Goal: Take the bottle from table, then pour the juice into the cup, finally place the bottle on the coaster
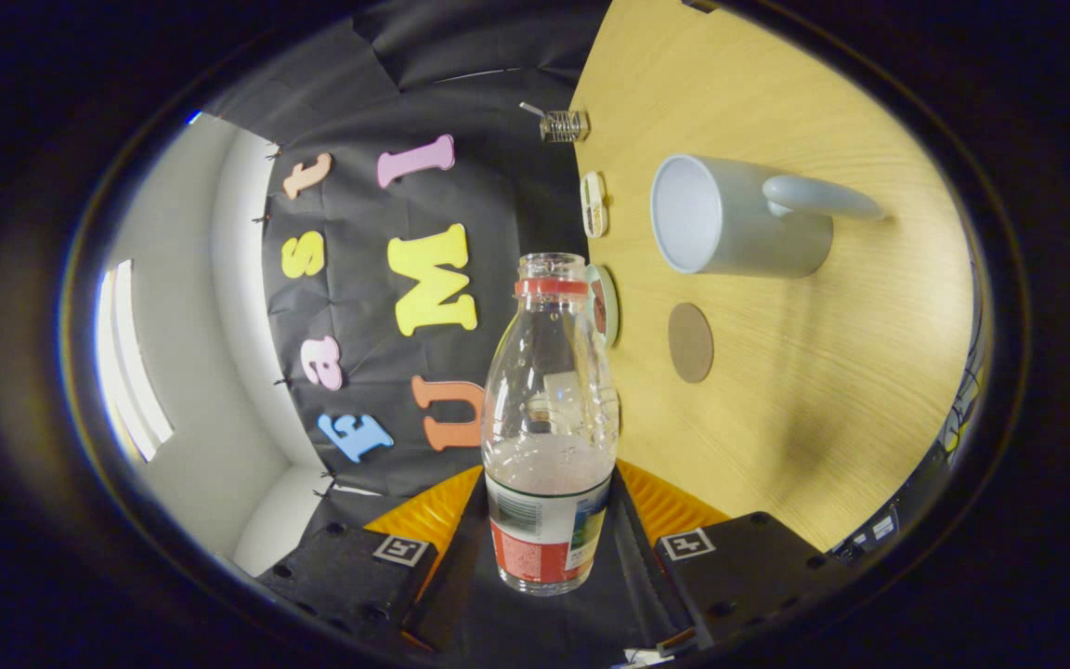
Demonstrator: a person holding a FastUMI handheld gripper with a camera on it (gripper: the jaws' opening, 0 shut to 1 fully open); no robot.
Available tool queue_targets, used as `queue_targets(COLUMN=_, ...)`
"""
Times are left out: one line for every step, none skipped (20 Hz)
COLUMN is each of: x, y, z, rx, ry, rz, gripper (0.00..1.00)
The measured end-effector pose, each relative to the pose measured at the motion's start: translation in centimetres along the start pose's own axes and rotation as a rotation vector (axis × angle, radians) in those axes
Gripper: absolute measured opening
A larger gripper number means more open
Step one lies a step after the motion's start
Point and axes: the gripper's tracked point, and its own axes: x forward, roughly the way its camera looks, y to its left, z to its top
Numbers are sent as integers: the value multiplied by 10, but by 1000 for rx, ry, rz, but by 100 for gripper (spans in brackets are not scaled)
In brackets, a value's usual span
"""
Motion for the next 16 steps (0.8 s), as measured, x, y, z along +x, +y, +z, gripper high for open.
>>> queue_targets(x=1, y=1, z=0, rx=6, ry=1, rz=-4, gripper=76)
queue_targets(x=2, y=2, z=1, rx=16, ry=3, rz=-9, gripper=76)
queue_targets(x=2, y=5, z=0, rx=26, ry=5, rz=-8, gripper=76)
queue_targets(x=3, y=6, z=0, rx=30, ry=10, rz=-8, gripper=76)
queue_targets(x=3, y=7, z=-1, rx=33, ry=13, rz=-8, gripper=76)
queue_targets(x=3, y=7, z=0, rx=40, ry=13, rz=-8, gripper=76)
queue_targets(x=3, y=9, z=2, rx=53, ry=11, rz=-4, gripper=76)
queue_targets(x=3, y=10, z=5, rx=66, ry=7, rz=-5, gripper=76)
queue_targets(x=4, y=11, z=6, rx=74, ry=2, rz=-6, gripper=76)
queue_targets(x=5, y=11, z=7, rx=78, ry=2, rz=-7, gripper=75)
queue_targets(x=4, y=13, z=8, rx=85, ry=0, rz=-5, gripper=76)
queue_targets(x=8, y=13, z=8, rx=95, ry=1, rz=-9, gripper=75)
queue_targets(x=7, y=13, z=7, rx=104, ry=5, rz=-9, gripper=75)
queue_targets(x=8, y=14, z=8, rx=109, ry=4, rz=-10, gripper=76)
queue_targets(x=9, y=16, z=10, rx=112, ry=2, rz=-11, gripper=76)
queue_targets(x=10, y=17, z=10, rx=116, ry=3, rz=-10, gripper=76)
